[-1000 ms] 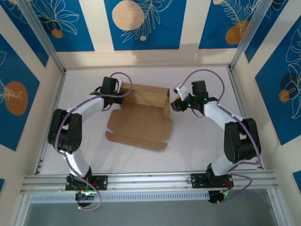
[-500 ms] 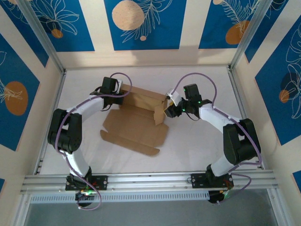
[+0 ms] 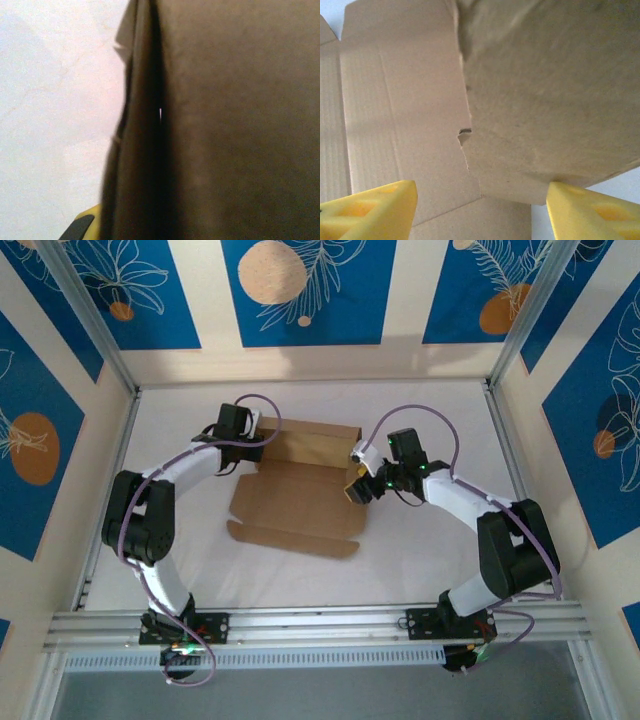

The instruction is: Fold the paper box

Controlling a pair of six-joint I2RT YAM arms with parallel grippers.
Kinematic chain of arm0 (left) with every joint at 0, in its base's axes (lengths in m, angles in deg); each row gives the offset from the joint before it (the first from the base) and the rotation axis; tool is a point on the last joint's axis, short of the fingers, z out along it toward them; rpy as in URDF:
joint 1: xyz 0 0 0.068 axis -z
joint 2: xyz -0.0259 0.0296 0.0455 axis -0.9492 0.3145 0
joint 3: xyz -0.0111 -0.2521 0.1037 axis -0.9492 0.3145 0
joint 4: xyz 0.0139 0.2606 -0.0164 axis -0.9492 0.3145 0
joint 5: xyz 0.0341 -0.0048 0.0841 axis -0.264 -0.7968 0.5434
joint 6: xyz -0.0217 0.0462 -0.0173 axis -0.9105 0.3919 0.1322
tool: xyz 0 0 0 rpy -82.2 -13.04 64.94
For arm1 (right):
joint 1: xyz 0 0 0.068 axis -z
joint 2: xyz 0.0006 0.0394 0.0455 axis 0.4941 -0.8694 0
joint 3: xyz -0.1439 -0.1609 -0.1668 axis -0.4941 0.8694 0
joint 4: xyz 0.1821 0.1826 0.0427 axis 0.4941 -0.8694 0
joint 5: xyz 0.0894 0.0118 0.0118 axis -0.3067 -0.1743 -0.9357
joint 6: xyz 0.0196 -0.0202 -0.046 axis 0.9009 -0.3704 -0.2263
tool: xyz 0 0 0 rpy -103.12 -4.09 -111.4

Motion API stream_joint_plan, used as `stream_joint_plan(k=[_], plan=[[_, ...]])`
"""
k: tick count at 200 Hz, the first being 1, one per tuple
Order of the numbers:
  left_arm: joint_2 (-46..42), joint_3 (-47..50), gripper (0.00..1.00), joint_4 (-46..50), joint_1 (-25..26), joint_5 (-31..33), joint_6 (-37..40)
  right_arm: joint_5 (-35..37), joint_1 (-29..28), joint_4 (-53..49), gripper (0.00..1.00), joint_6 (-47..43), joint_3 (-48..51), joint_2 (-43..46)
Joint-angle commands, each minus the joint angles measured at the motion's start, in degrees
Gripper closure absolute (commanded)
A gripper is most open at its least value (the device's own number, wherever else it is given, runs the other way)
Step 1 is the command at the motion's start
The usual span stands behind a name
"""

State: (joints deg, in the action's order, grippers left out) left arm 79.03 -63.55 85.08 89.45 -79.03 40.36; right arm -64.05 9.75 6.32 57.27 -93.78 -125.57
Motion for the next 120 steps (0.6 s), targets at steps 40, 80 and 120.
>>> stream_joint_plan(k=[40, 80, 120], plan=[[0.69, -1.06, 1.0, 0.09, 0.87, -2.0, -0.89, 4.18, 0.82, 0.99, 0.34, -1.53, -3.76, -2.88], [1.14, -1.3, 1.0, 0.4, 1.24, -1.74, -0.72, -2.14, 0.71, -5.01, 0.34, -3.16, -8.51, -3.09], [0.96, -1.27, 1.0, 0.37, 1.21, -1.82, -0.67, 1.69, 0.97, -7.42, 0.41, -5.22, -11.2, -3.96]])
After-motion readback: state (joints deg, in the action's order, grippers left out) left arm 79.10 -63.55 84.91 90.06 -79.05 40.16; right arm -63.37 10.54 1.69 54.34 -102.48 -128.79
